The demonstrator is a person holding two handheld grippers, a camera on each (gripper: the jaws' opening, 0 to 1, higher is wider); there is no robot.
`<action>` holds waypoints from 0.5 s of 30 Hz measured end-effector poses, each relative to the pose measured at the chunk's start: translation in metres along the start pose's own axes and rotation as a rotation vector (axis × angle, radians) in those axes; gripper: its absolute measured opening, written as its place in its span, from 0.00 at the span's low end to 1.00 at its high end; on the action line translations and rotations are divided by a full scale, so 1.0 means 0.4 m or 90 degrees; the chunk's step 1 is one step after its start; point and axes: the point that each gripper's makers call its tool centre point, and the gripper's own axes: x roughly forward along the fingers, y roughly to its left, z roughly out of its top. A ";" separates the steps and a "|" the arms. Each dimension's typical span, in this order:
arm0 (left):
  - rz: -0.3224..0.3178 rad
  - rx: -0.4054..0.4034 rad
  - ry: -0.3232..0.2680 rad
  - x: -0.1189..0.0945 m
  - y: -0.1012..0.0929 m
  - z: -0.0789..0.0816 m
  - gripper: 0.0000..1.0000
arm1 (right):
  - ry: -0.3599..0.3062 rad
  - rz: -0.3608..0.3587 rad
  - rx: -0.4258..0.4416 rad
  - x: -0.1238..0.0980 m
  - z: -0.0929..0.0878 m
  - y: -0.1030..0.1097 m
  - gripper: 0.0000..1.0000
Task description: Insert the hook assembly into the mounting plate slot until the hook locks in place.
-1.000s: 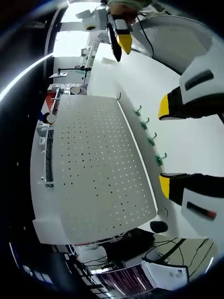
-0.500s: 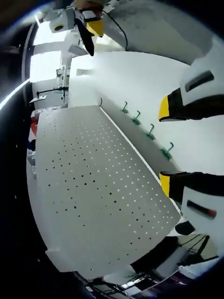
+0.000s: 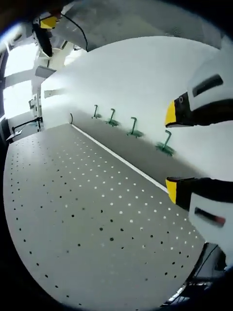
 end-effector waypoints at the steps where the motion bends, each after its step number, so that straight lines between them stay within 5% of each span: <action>1: -0.015 -0.009 0.000 0.015 0.003 -0.004 0.38 | 0.002 -0.001 0.000 0.001 -0.001 0.000 0.70; 15: -0.095 -0.010 0.021 0.121 0.028 -0.046 0.27 | 0.020 -0.030 0.009 0.010 -0.012 -0.024 0.69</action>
